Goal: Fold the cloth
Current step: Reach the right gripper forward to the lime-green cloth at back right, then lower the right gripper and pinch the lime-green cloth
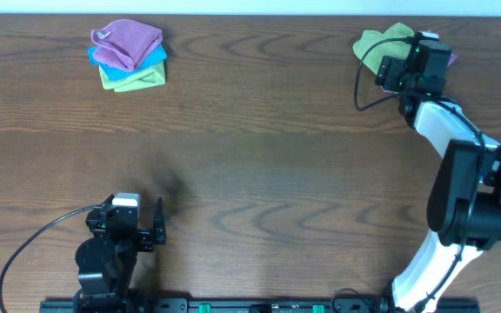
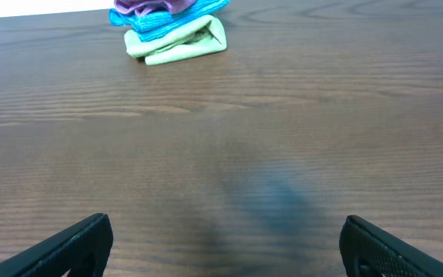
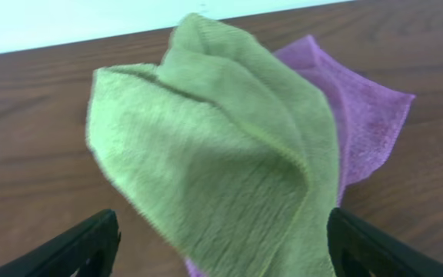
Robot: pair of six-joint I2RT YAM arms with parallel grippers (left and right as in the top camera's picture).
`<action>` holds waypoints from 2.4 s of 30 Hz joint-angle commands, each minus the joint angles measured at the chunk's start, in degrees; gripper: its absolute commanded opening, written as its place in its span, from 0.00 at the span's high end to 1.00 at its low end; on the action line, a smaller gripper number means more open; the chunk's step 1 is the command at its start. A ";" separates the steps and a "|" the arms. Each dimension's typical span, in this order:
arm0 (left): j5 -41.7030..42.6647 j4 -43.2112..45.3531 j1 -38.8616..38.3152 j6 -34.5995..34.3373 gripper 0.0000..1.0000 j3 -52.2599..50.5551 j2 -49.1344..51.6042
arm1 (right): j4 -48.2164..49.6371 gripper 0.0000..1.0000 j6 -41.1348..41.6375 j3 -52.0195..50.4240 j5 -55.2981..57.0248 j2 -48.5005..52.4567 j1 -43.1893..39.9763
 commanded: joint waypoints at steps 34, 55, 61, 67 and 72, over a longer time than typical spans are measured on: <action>-0.20 -0.28 -0.24 0.85 0.05 -0.96 -0.37 | -1.38 0.98 -5.99 4.74 -0.35 -2.54 -1.05; -0.20 -0.28 -0.24 0.85 0.05 -0.96 -0.37 | -11.98 0.61 -7.37 4.72 -0.39 -6.43 -1.16; -0.20 -0.28 -0.24 0.83 0.05 -0.96 -0.37 | -7.67 0.54 -7.02 4.74 -1.97 0.35 -1.16; -0.20 -0.28 -0.24 0.83 0.05 -0.96 -0.37 | -3.32 0.53 -5.38 4.74 -4.04 4.98 -1.16; -0.20 -0.28 -0.24 0.85 0.05 -0.96 -0.37 | -1.29 0.74 -5.22 4.74 -4.02 6.75 -1.20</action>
